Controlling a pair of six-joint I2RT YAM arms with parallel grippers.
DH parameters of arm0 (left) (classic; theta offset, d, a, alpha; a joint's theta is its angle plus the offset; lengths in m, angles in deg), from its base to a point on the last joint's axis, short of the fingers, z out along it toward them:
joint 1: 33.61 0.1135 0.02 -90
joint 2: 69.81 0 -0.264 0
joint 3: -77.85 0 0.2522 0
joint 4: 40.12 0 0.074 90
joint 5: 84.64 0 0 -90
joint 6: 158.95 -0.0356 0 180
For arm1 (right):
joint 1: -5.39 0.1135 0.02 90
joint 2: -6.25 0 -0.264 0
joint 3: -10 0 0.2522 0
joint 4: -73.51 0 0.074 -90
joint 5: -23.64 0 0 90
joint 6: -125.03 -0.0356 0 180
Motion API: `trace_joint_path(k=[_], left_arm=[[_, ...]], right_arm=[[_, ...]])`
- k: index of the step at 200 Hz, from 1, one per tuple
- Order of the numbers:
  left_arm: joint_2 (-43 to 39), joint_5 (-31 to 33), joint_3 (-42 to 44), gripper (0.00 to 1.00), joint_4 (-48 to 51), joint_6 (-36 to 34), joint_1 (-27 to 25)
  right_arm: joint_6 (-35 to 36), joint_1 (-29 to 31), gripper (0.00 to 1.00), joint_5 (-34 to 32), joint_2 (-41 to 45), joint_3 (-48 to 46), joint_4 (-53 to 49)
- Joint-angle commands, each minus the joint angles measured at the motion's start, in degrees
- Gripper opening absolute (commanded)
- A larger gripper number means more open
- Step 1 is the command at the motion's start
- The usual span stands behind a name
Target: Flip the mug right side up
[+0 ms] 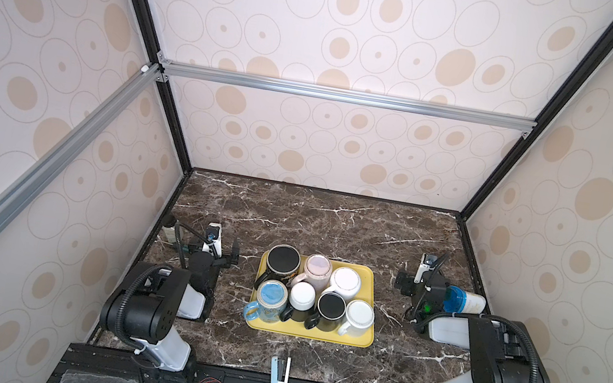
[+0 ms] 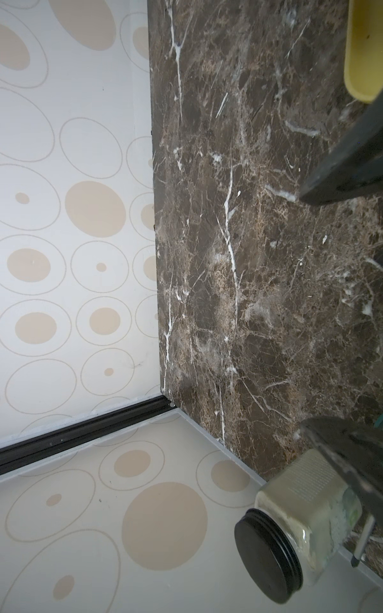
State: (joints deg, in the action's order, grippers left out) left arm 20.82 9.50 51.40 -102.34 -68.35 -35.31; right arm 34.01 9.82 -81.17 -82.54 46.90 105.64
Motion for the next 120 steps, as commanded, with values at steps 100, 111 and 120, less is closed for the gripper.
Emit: trace_joint_path(k=[100, 111, 120], left_arm=[[-30.6, 14.9, -5.5, 1.0, 32.3, 15.6, -4.9], [-34.9, 11.6, -7.4, 1.0, 38.0, 19.5, -5.0], [-37.6, 8.0, -8.7, 1.0, 42.0, 21.6, -5.4]], right_arm=[[-9.3, 0.6, 0.99, -4.2, 17.8, 15.4, -38.6], [-10.3, 1.2, 1.0, -2.8, 20.1, 16.9, -43.6], [-10.5, 1.7, 1.0, -2.0, 22.1, 18.4, -48.2]])
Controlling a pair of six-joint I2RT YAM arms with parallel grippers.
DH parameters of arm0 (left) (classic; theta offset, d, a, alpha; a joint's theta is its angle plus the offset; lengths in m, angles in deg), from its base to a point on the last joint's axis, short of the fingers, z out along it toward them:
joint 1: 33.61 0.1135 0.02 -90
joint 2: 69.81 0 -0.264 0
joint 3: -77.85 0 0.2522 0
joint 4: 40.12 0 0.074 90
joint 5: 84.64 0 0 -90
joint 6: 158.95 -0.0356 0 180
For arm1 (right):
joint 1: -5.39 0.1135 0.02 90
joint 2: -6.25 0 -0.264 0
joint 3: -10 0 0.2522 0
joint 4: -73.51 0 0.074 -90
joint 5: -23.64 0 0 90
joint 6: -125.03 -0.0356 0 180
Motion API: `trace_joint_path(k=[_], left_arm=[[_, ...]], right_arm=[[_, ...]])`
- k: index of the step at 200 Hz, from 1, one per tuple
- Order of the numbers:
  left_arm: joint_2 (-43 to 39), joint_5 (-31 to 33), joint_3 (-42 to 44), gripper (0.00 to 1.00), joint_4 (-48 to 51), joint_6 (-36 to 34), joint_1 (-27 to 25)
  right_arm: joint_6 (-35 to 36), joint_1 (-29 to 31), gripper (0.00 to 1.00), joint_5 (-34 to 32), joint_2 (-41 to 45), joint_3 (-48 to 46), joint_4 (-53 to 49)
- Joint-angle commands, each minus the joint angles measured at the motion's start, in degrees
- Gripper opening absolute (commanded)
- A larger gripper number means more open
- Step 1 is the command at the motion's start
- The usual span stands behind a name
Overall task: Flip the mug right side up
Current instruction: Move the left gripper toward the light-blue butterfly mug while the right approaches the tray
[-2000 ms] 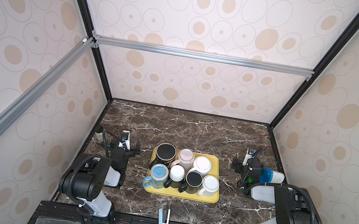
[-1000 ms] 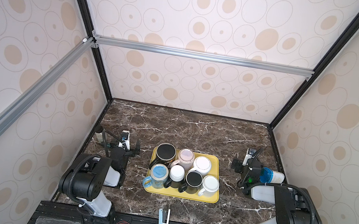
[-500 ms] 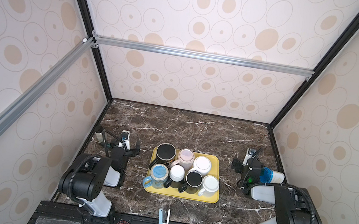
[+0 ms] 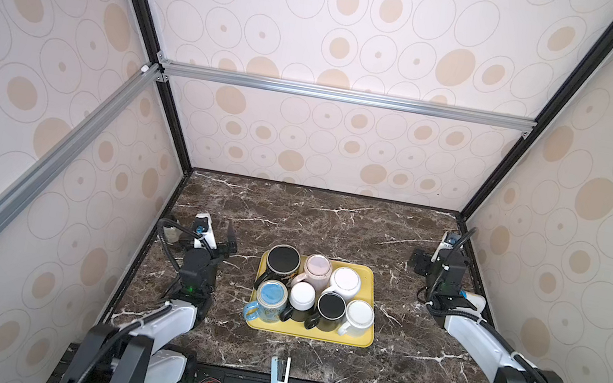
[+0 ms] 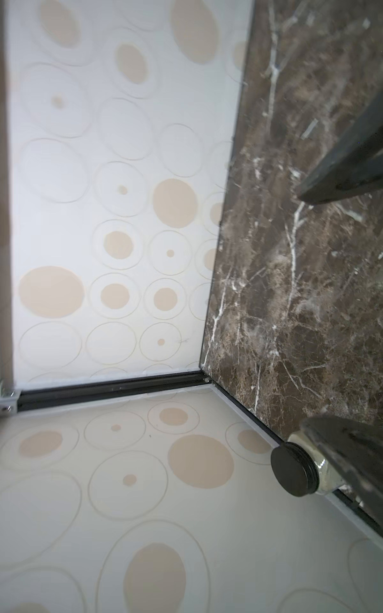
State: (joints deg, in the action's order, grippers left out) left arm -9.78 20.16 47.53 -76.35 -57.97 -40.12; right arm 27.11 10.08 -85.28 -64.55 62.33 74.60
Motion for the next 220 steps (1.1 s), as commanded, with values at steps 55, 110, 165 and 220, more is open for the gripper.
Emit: trace_joint_path(k=[55, 110, 165, 220], left_arm=[[-18.3, -28.7, -18.7, 1.0, 49.4, 21.7, -3.9], [-21.6, -30.3, -29.8, 0.93, 82.2, 20.0, -15.8], [-23.9, -22.9, -27.7, 0.87, 93.9, 22.2, -22.8], [-23.5, -21.9, -24.4, 0.82, 95.1, 24.4, -26.8]], right_arm=[[-7.8, 8.3, 0.96, 6.6, 18.0, 12.0, -45.8], [-7.7, 19.9, 0.94, 1.8, 24.1, 18.1, -58.3], [-6.7, 33.1, 0.92, -7.9, 17.6, 22.1, -62.0], [-5.4, 36.6, 0.92, -9.5, 14.8, 22.2, -59.4]])
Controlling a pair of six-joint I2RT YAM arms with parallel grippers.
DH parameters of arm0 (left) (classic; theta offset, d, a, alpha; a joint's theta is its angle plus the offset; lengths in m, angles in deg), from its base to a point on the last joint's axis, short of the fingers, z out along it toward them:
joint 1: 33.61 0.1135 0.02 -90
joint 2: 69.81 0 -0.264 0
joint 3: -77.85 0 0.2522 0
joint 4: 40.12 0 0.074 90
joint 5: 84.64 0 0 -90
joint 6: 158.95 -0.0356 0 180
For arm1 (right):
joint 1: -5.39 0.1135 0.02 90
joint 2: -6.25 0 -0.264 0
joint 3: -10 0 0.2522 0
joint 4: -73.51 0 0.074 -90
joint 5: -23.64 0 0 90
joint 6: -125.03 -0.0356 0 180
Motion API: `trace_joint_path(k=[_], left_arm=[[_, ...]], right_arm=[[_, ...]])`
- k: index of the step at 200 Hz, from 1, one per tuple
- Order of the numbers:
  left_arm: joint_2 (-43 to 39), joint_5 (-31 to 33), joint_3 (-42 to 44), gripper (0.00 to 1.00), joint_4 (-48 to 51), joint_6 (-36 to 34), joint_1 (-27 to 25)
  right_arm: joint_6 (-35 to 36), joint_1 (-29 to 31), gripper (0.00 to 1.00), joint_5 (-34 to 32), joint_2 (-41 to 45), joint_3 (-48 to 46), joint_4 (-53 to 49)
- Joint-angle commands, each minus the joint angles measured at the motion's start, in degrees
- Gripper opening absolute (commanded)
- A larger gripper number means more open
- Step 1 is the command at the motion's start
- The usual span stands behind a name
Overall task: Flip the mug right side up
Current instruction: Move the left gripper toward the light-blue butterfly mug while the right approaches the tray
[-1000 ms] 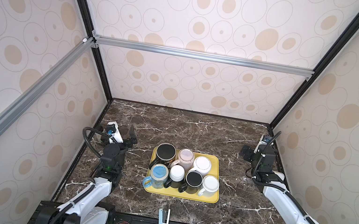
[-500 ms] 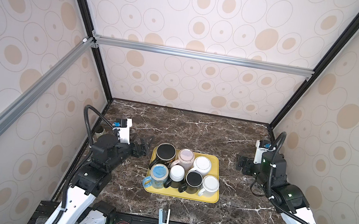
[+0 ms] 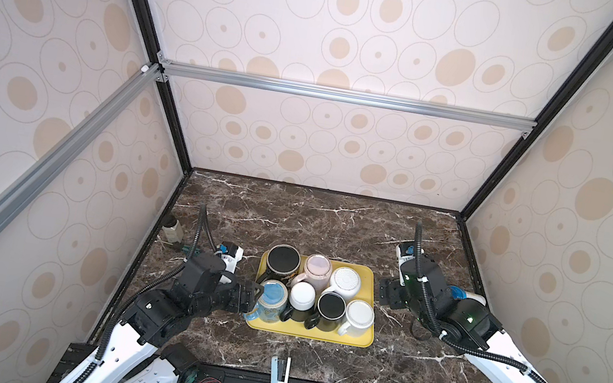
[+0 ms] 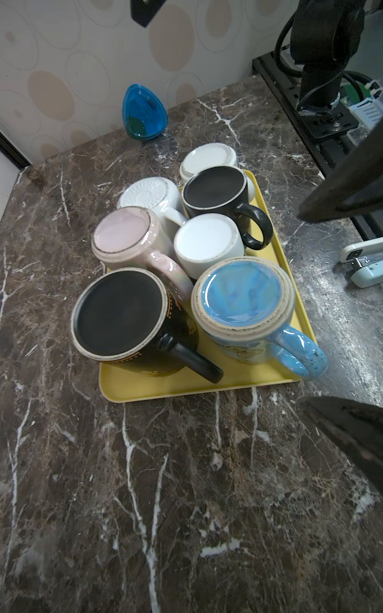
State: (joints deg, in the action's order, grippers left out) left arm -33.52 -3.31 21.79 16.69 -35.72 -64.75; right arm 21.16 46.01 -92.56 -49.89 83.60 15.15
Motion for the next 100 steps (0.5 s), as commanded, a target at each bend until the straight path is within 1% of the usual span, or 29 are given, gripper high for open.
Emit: trace_joint_path(k=[1, 31, 68, 100], left_arm=[[0.3, 1.5, 1.5, 0.82, 2.0, 2.2, -2.3], [1.6, 2.2, 4.0, 0.82, -1.3, 3.7, -5.5], [3.8, 1.3, 4.5, 0.84, -2.3, 3.6, -5.9], [5.8, 1.9, 4.6, 0.86, -2.0, 4.3, -6.5]], right_arm=[[0.5, 0.7, 0.92, -2.2, 0.1, 0.9, 0.1], [0.3, 0.8, 0.92, -2.2, -0.4, -0.7, 1.5], [0.3, 0.8, 0.92, -2.8, -1.8, -2.8, 2.9], [-0.4, 0.8, 0.93, -2.3, -2.5, -4.2, 4.1]])
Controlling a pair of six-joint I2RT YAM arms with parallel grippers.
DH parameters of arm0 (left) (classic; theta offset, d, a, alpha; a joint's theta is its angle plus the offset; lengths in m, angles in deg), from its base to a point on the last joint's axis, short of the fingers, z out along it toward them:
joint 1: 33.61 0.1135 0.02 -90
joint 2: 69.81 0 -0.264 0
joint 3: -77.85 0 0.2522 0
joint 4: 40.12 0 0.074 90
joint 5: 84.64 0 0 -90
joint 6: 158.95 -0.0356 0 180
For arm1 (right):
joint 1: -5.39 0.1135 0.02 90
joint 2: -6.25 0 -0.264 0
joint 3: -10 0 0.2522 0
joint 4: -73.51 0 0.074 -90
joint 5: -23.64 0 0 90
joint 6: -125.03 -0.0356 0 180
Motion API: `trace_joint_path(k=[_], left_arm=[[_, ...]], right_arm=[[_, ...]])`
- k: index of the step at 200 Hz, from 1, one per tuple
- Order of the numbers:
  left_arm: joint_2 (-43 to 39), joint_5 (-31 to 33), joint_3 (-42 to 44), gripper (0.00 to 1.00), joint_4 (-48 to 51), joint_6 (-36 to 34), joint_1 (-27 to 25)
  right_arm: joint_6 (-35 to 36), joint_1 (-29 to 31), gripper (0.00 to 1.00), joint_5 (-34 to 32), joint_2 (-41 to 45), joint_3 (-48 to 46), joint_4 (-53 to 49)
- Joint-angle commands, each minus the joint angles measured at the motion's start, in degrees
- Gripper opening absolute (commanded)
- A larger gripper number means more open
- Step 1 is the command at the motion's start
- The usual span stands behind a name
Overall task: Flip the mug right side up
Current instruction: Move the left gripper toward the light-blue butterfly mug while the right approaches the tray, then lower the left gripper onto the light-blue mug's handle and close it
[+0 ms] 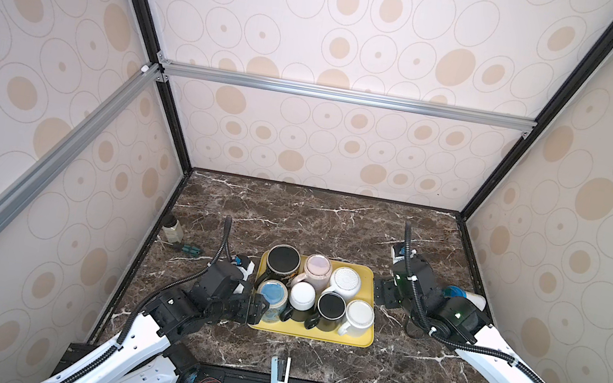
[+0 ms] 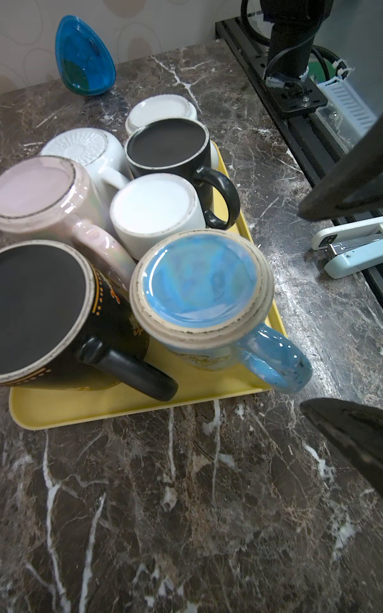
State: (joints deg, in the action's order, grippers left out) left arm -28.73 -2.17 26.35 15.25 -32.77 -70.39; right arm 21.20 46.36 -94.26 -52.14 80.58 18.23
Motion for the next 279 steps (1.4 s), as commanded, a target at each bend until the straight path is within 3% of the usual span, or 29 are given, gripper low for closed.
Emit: trace_joint_path(k=[1, 121, 232, 279], left_arm=[[1.0, 0.7, 0.1, 0.86, -0.6, 1.4, -0.9], [4.3, -0.3, 2.8, 0.87, -6.6, 6.0, -3.9], [10.4, 5.4, -0.5, 0.89, -7.5, 4.9, -6.4], [11.2, 5.7, -0.8, 0.74, -7.1, 4.9, -7.9]], right_arm=[[-0.4, 0.5, 0.93, -0.6, -0.2, -1.2, 1.0], [-1.6, 0.5, 0.91, 0.0, 1.3, -3.0, 1.4], [-1.8, 1.0, 0.91, -0.6, 2.7, -3.0, 1.3], [-1.7, 1.2, 0.9, -0.1, 1.6, -2.2, 1.7]])
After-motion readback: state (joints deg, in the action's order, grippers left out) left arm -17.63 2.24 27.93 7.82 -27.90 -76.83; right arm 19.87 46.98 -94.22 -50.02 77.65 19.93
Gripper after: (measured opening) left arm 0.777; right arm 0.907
